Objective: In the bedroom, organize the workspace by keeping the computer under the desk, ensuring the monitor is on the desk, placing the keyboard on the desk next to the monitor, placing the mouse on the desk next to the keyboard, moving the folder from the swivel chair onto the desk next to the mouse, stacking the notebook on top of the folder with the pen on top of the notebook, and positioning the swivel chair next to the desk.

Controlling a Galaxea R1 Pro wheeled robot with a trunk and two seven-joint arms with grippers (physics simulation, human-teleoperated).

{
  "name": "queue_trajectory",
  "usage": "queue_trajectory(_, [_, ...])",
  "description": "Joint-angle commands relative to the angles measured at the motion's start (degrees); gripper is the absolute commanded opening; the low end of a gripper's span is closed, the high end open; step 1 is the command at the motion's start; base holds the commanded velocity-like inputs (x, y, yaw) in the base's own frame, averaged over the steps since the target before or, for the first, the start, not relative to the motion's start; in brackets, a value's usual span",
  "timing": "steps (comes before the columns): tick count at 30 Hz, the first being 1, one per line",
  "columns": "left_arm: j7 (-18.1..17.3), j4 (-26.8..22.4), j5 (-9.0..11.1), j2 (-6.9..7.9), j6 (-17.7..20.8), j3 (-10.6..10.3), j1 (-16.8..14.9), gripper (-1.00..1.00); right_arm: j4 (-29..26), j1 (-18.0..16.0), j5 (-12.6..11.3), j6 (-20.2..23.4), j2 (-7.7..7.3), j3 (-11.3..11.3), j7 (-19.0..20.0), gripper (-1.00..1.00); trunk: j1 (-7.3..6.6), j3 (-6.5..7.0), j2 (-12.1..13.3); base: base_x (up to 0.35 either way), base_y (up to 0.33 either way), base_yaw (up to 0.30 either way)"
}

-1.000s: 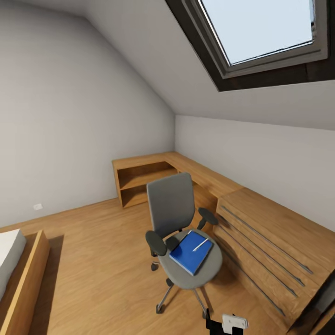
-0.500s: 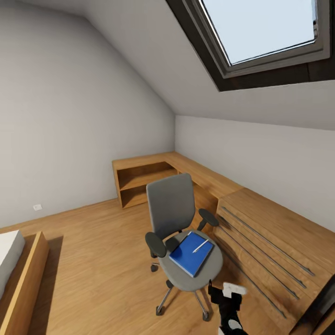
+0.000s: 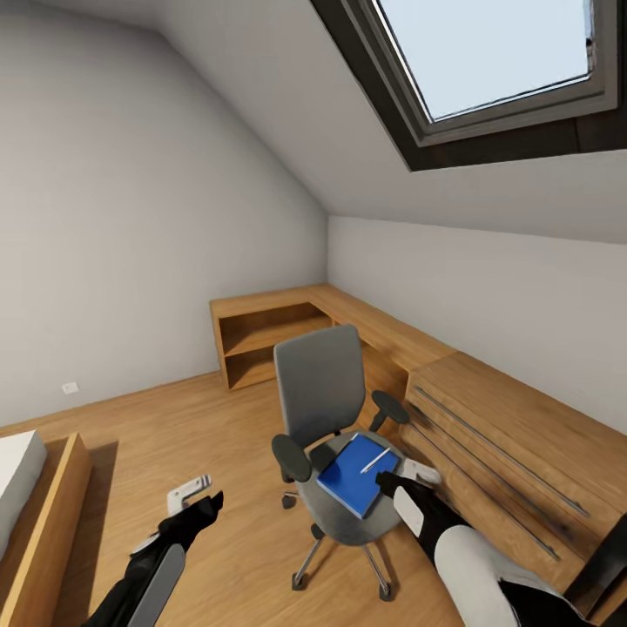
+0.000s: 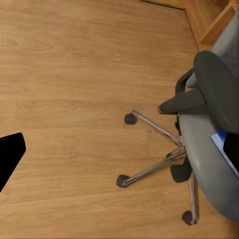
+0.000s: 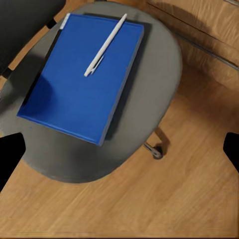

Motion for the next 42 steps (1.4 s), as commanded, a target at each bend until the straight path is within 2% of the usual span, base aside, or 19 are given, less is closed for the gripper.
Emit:
queue_trajectory(1, [0.53, -0.21, -0.12, 0.04, -1.99, -0.29, -0.08, 1.00, 0.47, -0.07, -0.69, -0.28, 0.09, 0.22, -0.37, 1.00, 0.01, -0.09, -0.07, 0.000, 0.000, 0.000])
queue_trajectory(4, [0.52, -0.45, -1.36, -0.06, -5.52, -0.38, -0.19, 1.00, 1.23, -0.14, -0.81, -1.79, 0.36, 0.20, -0.55, 1.00, 0.01, -0.09, -0.07, 0.075, 0.049, 0.000])
queue_trajectory(7, [0.46, -0.70, -2.32, -0.01, -6.87, -0.36, -0.23, 1.00, 1.64, -0.16, -0.81, -2.69, 0.45, 0.19, -0.62, 1.00, 0.01, -0.09, -0.07, 0.231, 0.150, 0.049])
queue_trajectory(10, [0.49, -1.66, -2.57, 0.12, -7.17, -0.20, -0.24, 1.00, 1.69, -0.17, -0.74, -2.91, 0.43, 0.20, -0.62, 1.00, 0.01, -0.13, -0.07, 0.281, 0.180, 0.190])
queue_trajectory(15, [1.40, -4.07, -2.39, 2.13, -7.30, 0.06, -0.17, 1.00, 1.91, -0.17, -0.42, -3.25, 0.37, 0.33, -0.60, 1.00, 0.01, -0.23, -0.07, 0.296, 0.189, 0.222])
queue_trajectory(17, [1.52, -4.23, -2.32, 2.37, -7.29, 0.08, -0.16, 1.00, 1.88, -0.17, -0.38, -3.28, 0.31, 0.35, -0.59, 1.00, 0.01, -0.25, -0.07, 0.299, 0.189, 0.100])
queue_trajectory(28, [1.65, -4.29, -2.43, 2.52, -7.15, -0.04, -0.16, 1.00, 1.55, -0.17, -0.04, -3.42, 0.15, 0.61, -0.67, 1.00, 0.01, -0.27, -0.07, 0.306, 0.058, 0.019])
queue_trajectory(34, [2.08, -5.16, -2.34, 2.45, -7.22, 0.04, -0.16, 1.00, 1.53, -0.17, -0.04, -3.39, -0.07, 0.70, -0.73, 1.00, 0.01, -0.27, -0.07, 0.084, 0.002, 0.001])
queue_trajectory(38, [6.69, -8.62, -2.07, 2.37, -7.29, 0.14, -0.16, 1.00, 1.62, -0.17, -0.07, -3.14, -0.12, 0.73, -2.17, 1.00, 0.01, -0.27, -0.07, 0.011, 0.000, 0.000])
queue_trajectory(39, [9.61, -9.75, -2.01, 2.36, -7.30, 0.13, -0.11, 1.00, 1.62, -0.17, -0.07, -3.05, -0.24, 0.75, -3.39, 1.00, 0.23, -0.45, -0.47, 0.004, 0.000, 0.000])
queue_trajectory(40, [12.93, -10.74, -1.97, 2.34, -7.30, 0.12, -0.02, 1.00, 1.65, -0.17, -0.08, -3.02, -0.50, 0.77, -4.91, 1.00, 0.45, -0.63, -0.87, 0.003, 0.000, 0.000])
queue_trajectory(41, [18.09, -11.79, -1.85, 2.28, -7.31, 0.11, 0.07, 1.00, 1.68, -0.17, -0.08, -3.00, -1.06, 0.75, -7.14, 1.00, 0.67, -0.81, -1.27, 0.001, 0.000, 0.000])
queue_trajectory(42, [26.03, -13.69, 0.17, 2.17, -7.28, 0.05, 0.17, 1.00, 1.51, -0.17, -0.08, -2.99, -2.03, 0.72, -11.39, 1.00, 0.89, -0.99, -1.68, 0.000, 0.000, 0.000])
